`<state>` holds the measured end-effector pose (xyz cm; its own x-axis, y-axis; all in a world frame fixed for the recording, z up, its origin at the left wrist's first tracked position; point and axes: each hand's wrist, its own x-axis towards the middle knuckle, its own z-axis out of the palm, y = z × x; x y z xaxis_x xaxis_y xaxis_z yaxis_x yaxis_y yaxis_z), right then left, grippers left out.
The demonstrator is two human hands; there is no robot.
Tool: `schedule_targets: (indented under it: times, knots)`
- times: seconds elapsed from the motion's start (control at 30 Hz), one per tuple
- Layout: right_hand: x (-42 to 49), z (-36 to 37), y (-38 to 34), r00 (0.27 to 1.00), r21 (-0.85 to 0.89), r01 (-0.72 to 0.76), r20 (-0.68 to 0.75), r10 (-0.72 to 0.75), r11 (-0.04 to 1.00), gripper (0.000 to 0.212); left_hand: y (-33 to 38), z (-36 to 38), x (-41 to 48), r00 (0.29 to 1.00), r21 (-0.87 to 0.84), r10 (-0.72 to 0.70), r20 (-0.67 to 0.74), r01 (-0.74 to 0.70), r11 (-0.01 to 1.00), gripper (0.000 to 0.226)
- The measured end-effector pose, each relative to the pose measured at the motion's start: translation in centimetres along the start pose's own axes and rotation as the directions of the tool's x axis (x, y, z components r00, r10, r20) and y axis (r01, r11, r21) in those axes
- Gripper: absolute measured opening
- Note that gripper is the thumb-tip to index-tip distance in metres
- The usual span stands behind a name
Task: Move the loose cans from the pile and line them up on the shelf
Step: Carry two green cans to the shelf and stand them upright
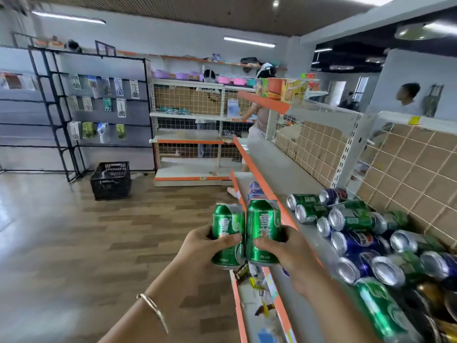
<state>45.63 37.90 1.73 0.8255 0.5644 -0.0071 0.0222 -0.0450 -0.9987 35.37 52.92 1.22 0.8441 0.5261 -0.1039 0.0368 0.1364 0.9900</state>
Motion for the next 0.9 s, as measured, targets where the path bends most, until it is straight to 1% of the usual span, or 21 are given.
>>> schedule_targets:
  times: [0.07,0.27,0.3,0.37,0.4,0.43,0.5,0.57,0.7,0.73,0.8,0.83,0.87,0.9]
  knots:
    - [3.8,-0.3,-0.3,1.0,0.007,-0.008,0.017,0.008,1.0,0.026,0.5,0.3,3.7,1.0,-0.004,-0.004,-0.023,0.004,1.0,0.029]
    - [12.9,-0.4,-0.3,0.996,0.03,-0.002,0.085,-0.001,1.0,0.024,0.7,-0.4,13.3,0.996,-0.001,-0.051,-0.069,0.051,0.999,0.028]
    - [14.2,-0.2,-0.3,0.996,0.036,0.0,0.091,-0.003,0.999,0.027,0.6,-0.5,14.8,0.996,-0.002,-0.057,-0.075,0.057,0.998,0.027]
    - [17.1,0.3,-0.1,0.996,0.045,0.005,0.092,-0.01,0.999,0.045,0.5,-1.0,18.0,0.996,-0.001,-0.057,-0.067,0.057,0.998,0.027]
    - [18.7,0.6,0.0,0.996,0.038,0.004,0.09,-0.007,0.999,0.053,0.4,-1.3,19.6,0.997,0.004,-0.055,-0.056,0.055,0.998,0.028]
    - [20.4,1.0,0.0,0.997,0.026,-0.009,0.083,0.007,1.0,0.055,0.4,-1.8,21.2,0.998,0.009,-0.055,-0.043,0.056,0.998,0.03]
    - [23.7,2.0,0.2,0.996,0.018,-0.025,0.09,0.023,1.0,0.053,0.3,-3.0,24.7,0.998,-0.002,-0.06,-0.016,0.06,0.998,0.038]
    - [27.3,3.3,0.3,0.994,0.005,-0.039,0.1,0.039,0.999,0.055,0.5,-4.7,28.6,0.998,-0.041,-0.061,0.003,0.061,0.997,0.041]
    - [35.0,7.0,-0.1,0.988,-0.03,-0.061,0.142,0.065,0.998,0.072,1.3,-8.5,37.0,0.993,-0.099,-0.089,0.083,0.097,0.99,0.055]
    - [37.1,7.9,-0.2,0.986,-0.022,-0.064,0.15,0.067,0.998,0.073,1.8,-9.6,39.1,0.988,-0.124,-0.102,0.112,0.116,0.985,0.052]
    - [40.9,9.6,-0.7,0.987,0.006,-0.082,0.14,0.08,0.997,0.072,2.7,-11.5,43.4,0.972,-0.167,-0.145,0.185,0.177,0.97,0.038]
    - [42.6,10.5,-0.9,0.989,0.019,-0.082,0.125,0.079,0.996,0.072,3.2,-12.3,45.4,0.962,-0.177,-0.163,0.221,0.204,0.963,0.034]
    - [44.3,11.2,-0.9,0.992,0.029,-0.071,0.107,0.068,0.997,0.072,3.7,-13.0,47.5,0.955,-0.175,-0.169,0.244,0.215,0.961,0.037]
    - [45.9,11.9,-1.0,0.995,0.035,-0.066,0.075,0.064,0.997,0.071,4.1,-13.7,49.6,0.953,-0.17,-0.165,0.253,0.212,0.962,0.046]
